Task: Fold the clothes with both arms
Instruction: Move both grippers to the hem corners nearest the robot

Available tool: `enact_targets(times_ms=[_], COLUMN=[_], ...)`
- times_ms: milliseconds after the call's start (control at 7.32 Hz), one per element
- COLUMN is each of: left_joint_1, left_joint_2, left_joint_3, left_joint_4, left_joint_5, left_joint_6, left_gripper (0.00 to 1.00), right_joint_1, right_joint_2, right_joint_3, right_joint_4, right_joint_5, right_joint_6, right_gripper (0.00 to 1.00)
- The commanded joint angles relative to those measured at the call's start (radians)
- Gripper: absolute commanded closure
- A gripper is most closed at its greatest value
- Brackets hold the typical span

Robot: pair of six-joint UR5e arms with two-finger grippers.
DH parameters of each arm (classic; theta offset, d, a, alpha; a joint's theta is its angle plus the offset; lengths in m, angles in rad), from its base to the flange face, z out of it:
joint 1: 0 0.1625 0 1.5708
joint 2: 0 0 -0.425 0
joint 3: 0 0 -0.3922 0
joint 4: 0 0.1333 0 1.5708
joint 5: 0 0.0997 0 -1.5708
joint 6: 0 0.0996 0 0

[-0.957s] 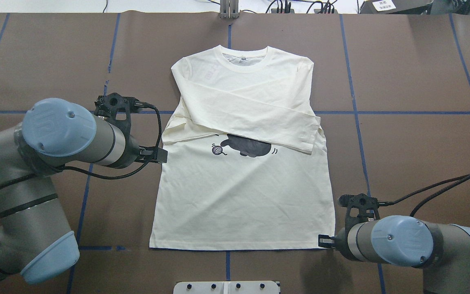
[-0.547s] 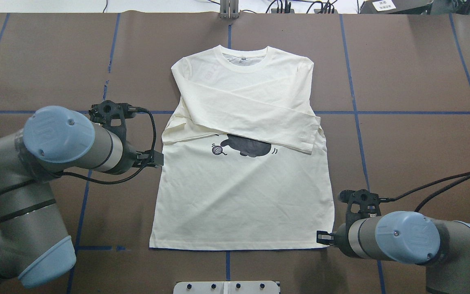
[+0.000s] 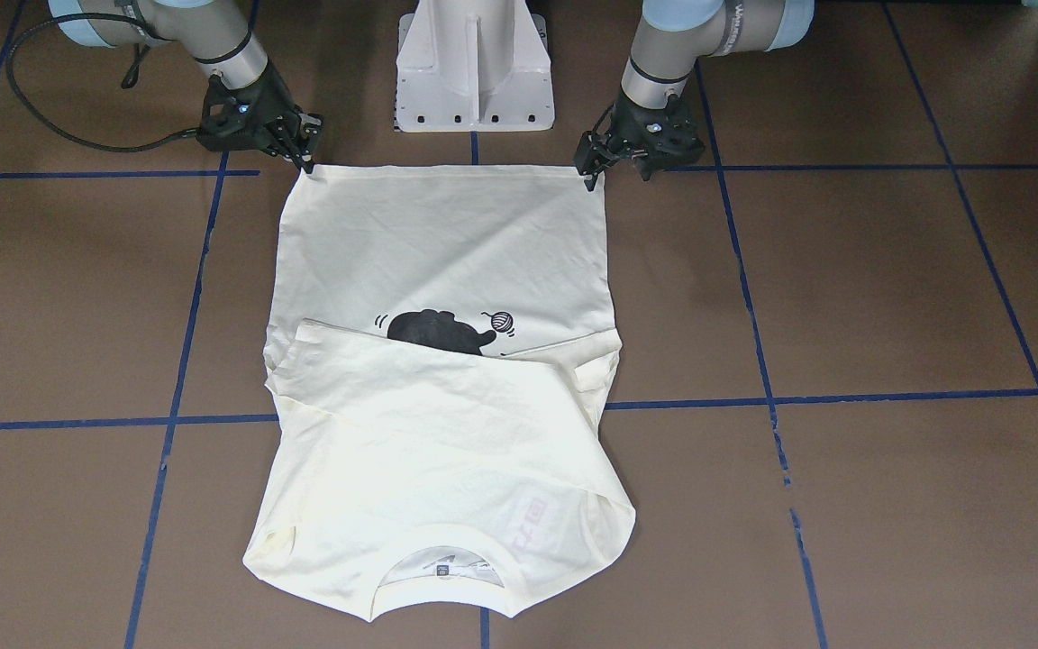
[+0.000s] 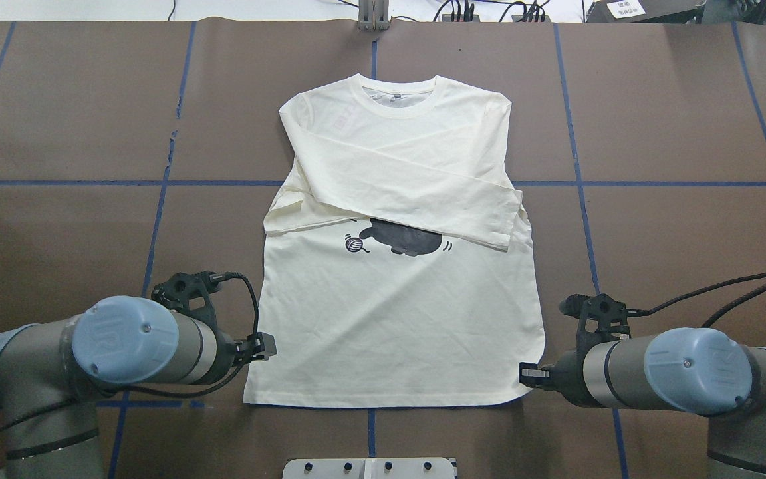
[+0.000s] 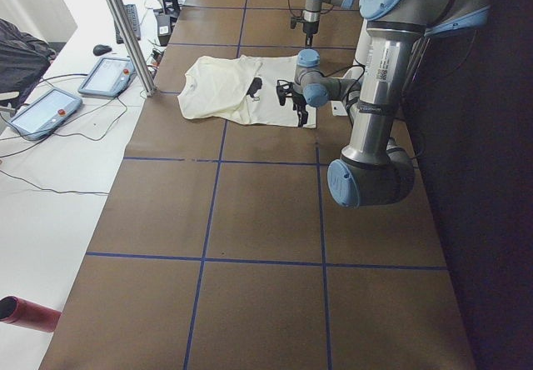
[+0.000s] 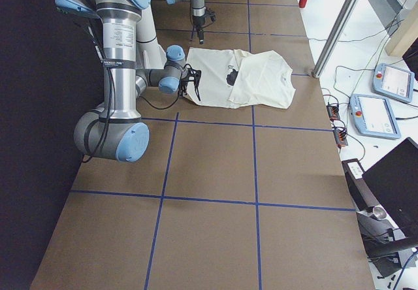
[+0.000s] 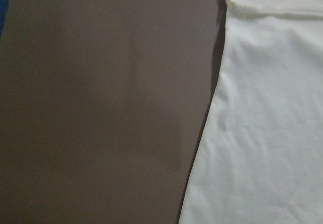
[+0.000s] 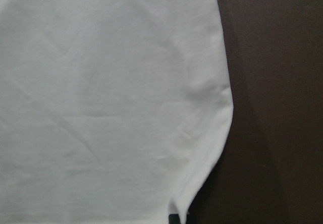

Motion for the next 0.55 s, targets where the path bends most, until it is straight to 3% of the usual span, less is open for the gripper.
enact_targets(times_ms=[0,410], left_joint_1=[0.065,0.073], left_joint_2=[-0.016,-0.050], left_joint_3=[0.013,0.080], left_joint_4=[0.002,0.002], left_joint_5=[0.020,0.024], left_joint_6=[-0.050,-0.052], left_gripper=[0.17,0.25], right_joint_1=[0.012,0.015], right_joint_2=[-0.006,-0.005], right_joint_3=[-0.010,-0.012], right_joint_4=[0.036,0.036], right_joint_5=[0.009,0.010], right_joint_6=[0.000,0.000], right_gripper=[1.00,1.00])
